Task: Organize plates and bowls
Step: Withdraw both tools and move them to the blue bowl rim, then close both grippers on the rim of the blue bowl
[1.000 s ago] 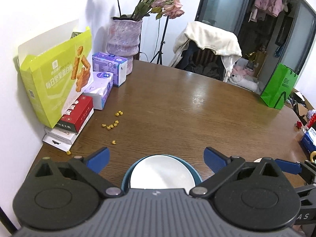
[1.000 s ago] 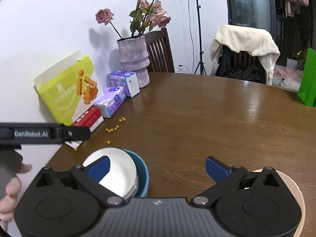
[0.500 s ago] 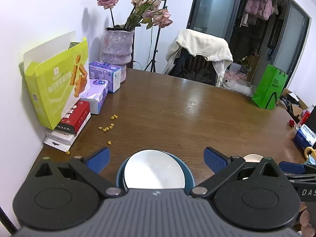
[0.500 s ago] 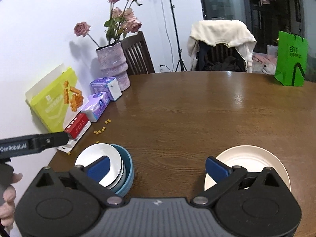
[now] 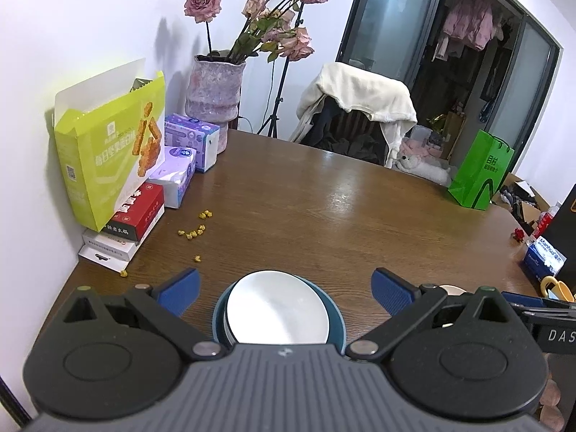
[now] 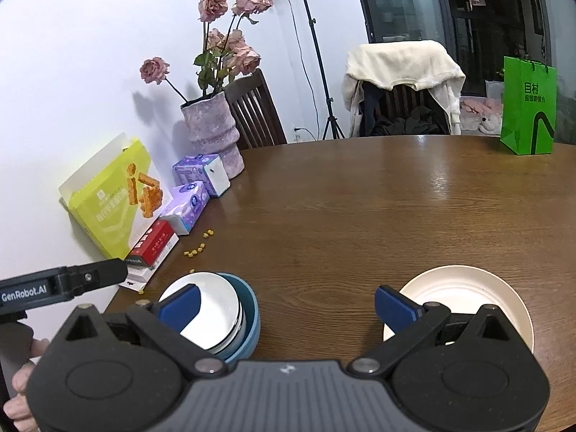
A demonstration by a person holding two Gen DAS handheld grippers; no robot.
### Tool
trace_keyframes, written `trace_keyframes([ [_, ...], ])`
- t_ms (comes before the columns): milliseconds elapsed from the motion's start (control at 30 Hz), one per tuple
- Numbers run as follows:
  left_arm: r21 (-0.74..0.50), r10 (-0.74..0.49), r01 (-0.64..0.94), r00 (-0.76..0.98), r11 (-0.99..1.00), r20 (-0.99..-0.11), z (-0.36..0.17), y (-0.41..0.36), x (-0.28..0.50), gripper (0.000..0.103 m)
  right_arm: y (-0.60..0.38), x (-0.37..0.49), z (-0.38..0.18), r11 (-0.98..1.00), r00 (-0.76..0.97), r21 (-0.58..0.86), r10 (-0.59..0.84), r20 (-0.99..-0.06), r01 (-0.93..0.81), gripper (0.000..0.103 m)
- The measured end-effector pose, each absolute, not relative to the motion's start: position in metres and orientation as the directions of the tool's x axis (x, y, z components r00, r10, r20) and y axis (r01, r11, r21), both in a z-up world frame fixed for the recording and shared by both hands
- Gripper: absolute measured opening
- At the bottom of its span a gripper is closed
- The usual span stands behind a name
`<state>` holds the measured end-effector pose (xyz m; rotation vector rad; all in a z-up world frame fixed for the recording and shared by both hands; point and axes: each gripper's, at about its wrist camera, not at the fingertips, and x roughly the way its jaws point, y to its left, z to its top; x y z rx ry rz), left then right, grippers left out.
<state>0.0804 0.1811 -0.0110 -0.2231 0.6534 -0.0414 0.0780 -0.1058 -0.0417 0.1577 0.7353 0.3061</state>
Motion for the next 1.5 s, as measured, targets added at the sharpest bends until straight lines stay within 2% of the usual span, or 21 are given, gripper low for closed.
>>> trace_keyframes([
  [300,-0.208,-0.111,-0.022,0.787,0.978,-0.607,-0.012,0.192,0.075,0.103,-0.091,0.07,-0.042,0.955,0.686,0.218,0.297,-0.665,-0.202,0.103],
  [567,-0.246,-0.127,-0.037,0.777,0.968,-0.616,-0.019,0.207,0.075,0.103,-0.081,0.066,-0.057,0.96,0.638,0.212,0.278,-0.718,-0.181,0.103],
  [1000,-0.268,-0.102,-0.112,0.733,0.957,-0.672,-0.044,0.223,0.095,0.103,-0.061,0.087,-0.082,0.962,0.543,0.175,0.263,-0.798,-0.209,0.103],
  [1500,-0.253,-0.078,-0.171,0.665,0.952,-0.743,-0.073,0.228,0.132,0.103,-0.045,0.126,-0.107,0.952,0.47,0.191,0.286,-0.835,-0.239,0.103],
])
